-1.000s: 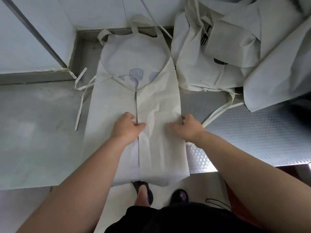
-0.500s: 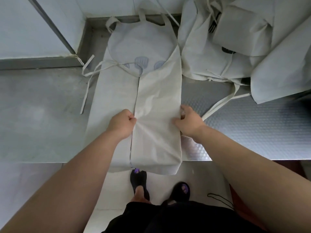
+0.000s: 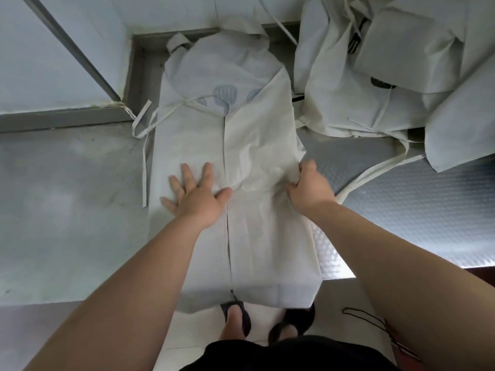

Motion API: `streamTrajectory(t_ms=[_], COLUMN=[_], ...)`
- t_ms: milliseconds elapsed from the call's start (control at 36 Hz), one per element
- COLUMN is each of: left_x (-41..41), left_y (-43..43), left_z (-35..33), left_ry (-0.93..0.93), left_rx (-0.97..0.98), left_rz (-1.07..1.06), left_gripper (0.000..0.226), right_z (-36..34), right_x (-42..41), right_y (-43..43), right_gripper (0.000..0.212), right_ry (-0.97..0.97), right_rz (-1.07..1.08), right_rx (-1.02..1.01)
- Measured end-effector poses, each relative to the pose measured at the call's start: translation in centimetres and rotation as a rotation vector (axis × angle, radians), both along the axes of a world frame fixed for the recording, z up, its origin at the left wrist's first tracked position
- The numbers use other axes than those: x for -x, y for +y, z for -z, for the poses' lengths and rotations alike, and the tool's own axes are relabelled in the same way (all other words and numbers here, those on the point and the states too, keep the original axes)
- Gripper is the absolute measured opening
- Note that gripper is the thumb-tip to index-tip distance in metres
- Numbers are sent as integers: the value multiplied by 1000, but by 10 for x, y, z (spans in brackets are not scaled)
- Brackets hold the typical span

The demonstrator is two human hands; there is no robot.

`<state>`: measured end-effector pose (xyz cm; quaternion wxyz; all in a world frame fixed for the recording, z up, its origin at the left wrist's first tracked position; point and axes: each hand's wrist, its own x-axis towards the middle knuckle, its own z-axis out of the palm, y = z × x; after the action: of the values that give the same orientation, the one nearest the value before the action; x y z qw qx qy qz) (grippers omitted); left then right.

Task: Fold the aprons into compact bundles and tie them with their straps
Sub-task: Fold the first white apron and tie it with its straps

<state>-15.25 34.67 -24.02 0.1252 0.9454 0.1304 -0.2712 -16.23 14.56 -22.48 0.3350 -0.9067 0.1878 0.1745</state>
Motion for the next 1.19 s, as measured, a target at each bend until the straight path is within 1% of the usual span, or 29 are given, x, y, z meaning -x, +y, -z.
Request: streamTrajectory(t_ms=[83, 139, 222, 278, 306, 361, 389, 444, 500, 528, 583, 639, 694, 778, 889, 944, 1000, 1028, 1111, 1139, 1194], left_x=[-28, -43, -54, -53, -51, -42, -38, -24, -7, 1, 16, 29, 34, 33, 32, 36, 42, 45, 50, 51, 50], left_y=[1, 0, 0, 2, 4, 12, 15, 28, 41, 46, 55, 59, 57, 51, 46, 46, 45, 44, 43, 44, 45], left_z=[2, 3, 5, 6, 5, 4, 4, 3, 2, 3, 4, 7, 10, 13, 15, 16, 16, 15, 9, 7, 0], left_ry=[-26, -40, -52, -61, -80, -158, -219, -366, -437, -425, -321, -189, -122, -119, -143, -153, -154, -158, -197, -219, -282], left_rx=[12, 28, 41, 40, 43, 80, 129, 213, 153, 99, 10, -24, -35, -79, -93, -89, -70, -52, -18, -25, -14], left_rz=[-7, -8, -11, 1, 11, 33, 46, 70, 130, 160, 186, 206, 214, 211, 215, 218, 222, 223, 217, 214, 183], left_gripper=[73, 72, 73, 71, 69, 64, 60, 50, 45, 46, 54, 64, 67, 66, 65, 65, 66, 66, 66, 64, 55], right_z=[-1, -5, -10, -10, -9, -4, 0, 6, 9, 10, 11, 10, 9, 8, 14, 16, 12, 7, -4, -5, -7], right_x=[-21, -31, -32, -23, -17, -5, -2, 2, 2, 1, 0, 0, 1, 11, 22, 26, 28, 28, 23, 21, 17], right_y=[2, 5, 15, 22, 26, 32, 31, 31, 30, 28, 29, 29, 30, 32, 31, 28, 26, 25, 24, 24, 24], right_gripper=[44, 46, 44, 50, 57, 73, 78, 81, 82, 82, 82, 81, 78, 76, 81, 86, 90, 84, 44, 36, 28], right_ry=[-62, -107, -159, -111, -62, 47, 74, 79, 65, 61, 58, 50, -5, -61, 25, 16, -15, -39, -112, -104, -74], right_rz=[51, -6, -204, -394, -476, -569, -585, -608, -627, -628, -641, -649, -653, -689, -789, -800, -763, -713, -552, -519, -474], right_rx=[42, 157, 310, 350, 347, 333, 344, 390, 424, 431, 436, 455, 480, 460, 465, 453, 391, 343, 255, 250, 234])
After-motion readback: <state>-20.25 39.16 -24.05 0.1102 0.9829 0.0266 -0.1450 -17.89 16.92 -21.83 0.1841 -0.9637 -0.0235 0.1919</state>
